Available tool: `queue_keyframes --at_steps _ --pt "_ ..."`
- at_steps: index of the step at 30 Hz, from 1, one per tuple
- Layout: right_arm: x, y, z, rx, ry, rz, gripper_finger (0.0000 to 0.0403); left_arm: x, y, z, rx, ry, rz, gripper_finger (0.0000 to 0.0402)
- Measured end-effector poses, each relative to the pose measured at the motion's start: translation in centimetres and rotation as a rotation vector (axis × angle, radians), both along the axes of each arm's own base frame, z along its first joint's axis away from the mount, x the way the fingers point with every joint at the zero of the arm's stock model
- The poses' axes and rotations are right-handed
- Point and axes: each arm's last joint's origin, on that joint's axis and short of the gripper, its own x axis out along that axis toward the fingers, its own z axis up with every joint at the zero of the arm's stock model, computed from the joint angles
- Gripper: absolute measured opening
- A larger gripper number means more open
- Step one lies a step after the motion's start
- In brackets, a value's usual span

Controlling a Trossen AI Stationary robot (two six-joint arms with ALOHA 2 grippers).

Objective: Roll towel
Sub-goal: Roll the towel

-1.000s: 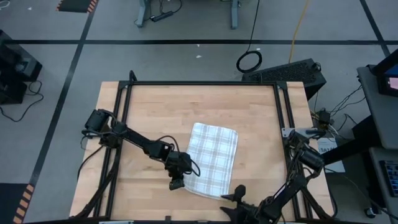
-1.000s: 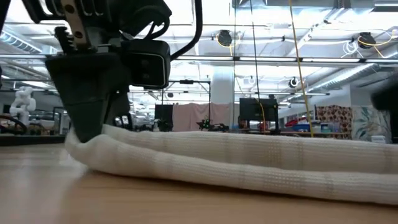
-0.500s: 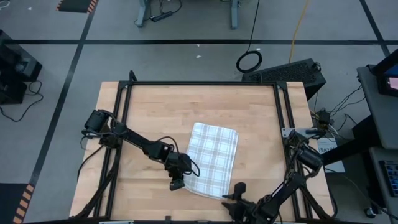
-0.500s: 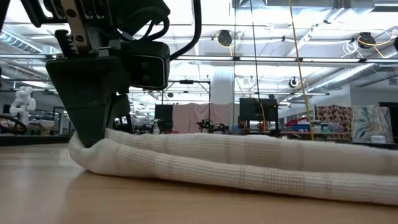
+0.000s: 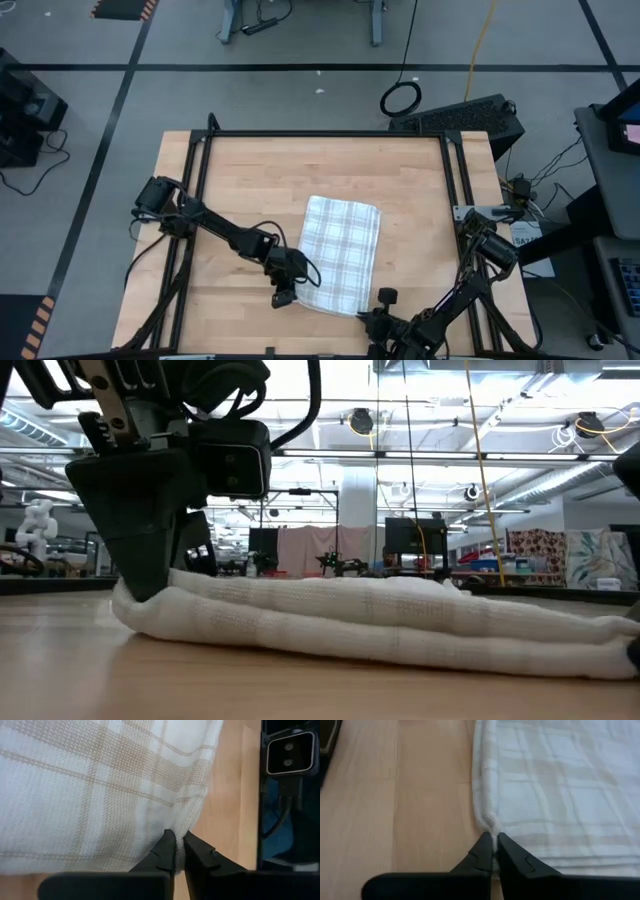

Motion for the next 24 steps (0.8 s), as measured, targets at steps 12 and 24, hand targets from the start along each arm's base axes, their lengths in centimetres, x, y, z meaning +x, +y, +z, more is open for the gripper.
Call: queue_keyframes --at_steps 12,24 --pt "0.3 -1.4 3.3 0.232 0.014 -0.163 0.0002 -2.4 -1.5 4.9 0.184 -0.216 -0.117 0.0139" --pt "2.1 -3.8 7.3 0.341 -0.044 -0.079 0.0001 -4.0 -10.7 5.4 0.621 -0.844 0.077 0.0280"
